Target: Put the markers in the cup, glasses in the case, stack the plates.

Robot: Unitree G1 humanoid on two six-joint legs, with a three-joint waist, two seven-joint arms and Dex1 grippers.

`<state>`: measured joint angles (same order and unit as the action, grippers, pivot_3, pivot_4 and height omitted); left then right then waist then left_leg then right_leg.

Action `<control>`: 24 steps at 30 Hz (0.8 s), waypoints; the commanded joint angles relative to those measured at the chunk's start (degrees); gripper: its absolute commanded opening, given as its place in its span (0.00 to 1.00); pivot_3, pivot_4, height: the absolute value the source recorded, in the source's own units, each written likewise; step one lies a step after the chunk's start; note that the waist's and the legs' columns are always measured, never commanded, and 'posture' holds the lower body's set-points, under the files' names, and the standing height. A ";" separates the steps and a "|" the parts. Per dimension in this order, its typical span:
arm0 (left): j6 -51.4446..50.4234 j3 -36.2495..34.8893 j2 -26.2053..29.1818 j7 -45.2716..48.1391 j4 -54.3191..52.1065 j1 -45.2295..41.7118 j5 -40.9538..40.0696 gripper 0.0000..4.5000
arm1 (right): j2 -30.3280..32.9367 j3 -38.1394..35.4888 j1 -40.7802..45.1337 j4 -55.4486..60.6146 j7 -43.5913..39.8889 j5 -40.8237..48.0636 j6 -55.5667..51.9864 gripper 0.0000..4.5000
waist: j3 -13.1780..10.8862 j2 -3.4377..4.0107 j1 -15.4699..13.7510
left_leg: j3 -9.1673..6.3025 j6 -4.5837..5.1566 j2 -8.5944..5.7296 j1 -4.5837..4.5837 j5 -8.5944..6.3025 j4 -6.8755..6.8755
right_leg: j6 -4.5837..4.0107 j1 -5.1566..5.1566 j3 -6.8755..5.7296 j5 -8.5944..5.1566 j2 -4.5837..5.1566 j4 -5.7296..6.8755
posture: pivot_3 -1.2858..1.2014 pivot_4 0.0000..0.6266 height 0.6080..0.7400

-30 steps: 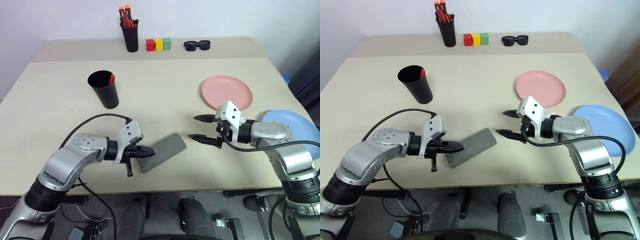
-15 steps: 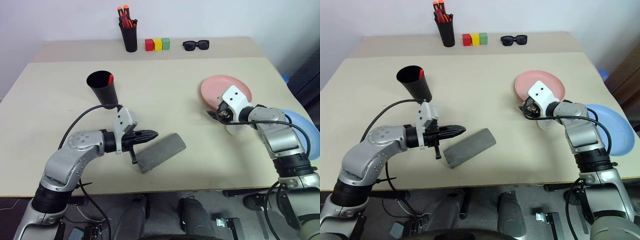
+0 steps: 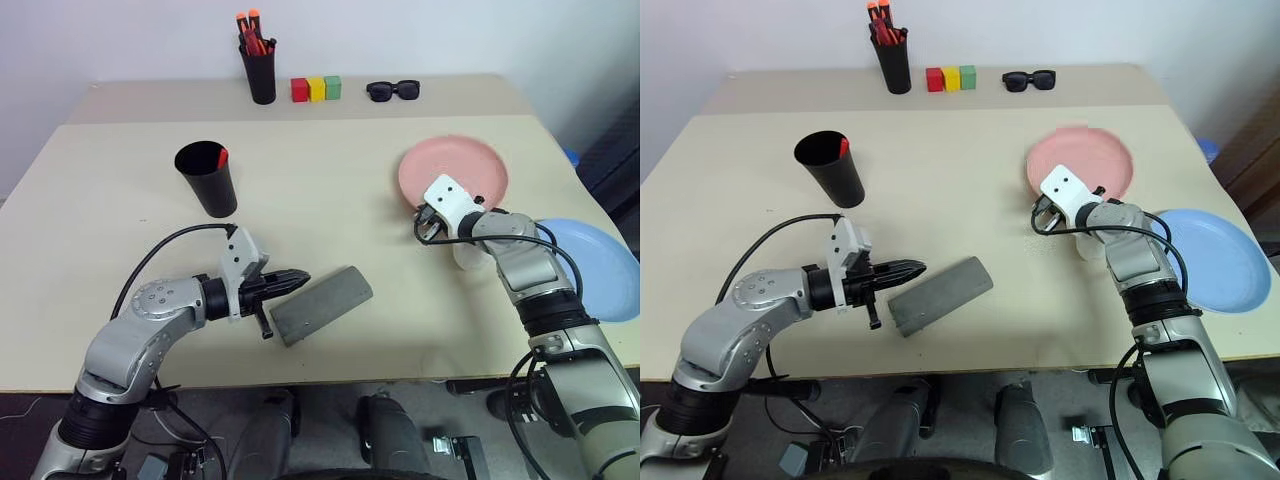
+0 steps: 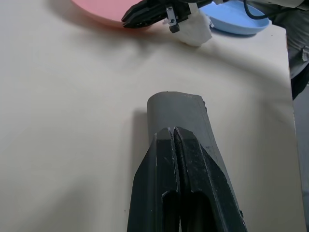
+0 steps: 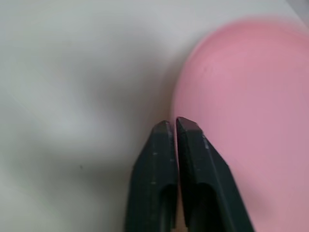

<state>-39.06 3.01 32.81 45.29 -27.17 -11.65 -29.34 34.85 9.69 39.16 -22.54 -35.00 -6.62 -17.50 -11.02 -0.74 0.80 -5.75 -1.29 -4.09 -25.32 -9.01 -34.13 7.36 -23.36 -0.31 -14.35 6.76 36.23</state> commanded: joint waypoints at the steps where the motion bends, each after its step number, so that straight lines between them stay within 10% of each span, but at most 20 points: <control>1: 1.51 -0.79 -0.73 -0.56 -1.46 -0.20 -0.95 0.00 | 2.05 -2.23 0.38 5.56 0.38 -0.60 1.08 0.02 | 0.00 0.00 -0.01 | 0.00 0.00 0.00 0.00 0.00 0.00 | 0.00 0.00 0.00 0.00 0.00 0.00 | 0.52 0.24 1.00; 17: 7.34 5.49 -5.63 6.80 8.57 -10.19 -0.24 0.00 | 21.24 -31.47 -26.11 42.75 -12.29 11.34 -12.51 0.02 | 0.00 0.05 -1.58 | 0.16 0.07 0.03 -0.02 -0.04 -0.05 | -0.04 0.06 0.00 -0.03 0.04 -0.05 | 0.52 0.24 1.00; 24: 9.46 8.43 -8.61 11.11 14.49 -15.28 0.38 0.00 | 20.28 -43.11 -41.28 51.96 -14.32 13.09 -17.36 0.02 | 0.06 0.12 -0.99 | 0.49 0.16 0.08 0.04 -0.09 -0.16 | -0.18 0.15 0.07 -0.12 0.07 -0.08 | 0.52 0.24 1.00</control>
<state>-31.31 10.67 24.59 55.22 -13.00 -25.74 -29.11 55.80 -31.41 -3.03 26.16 -50.28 5.10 -34.03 -10.96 -0.62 -0.19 -5.19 -1.12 -3.98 -25.24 -9.11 -34.29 7.18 -23.21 -0.20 -14.46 6.83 36.15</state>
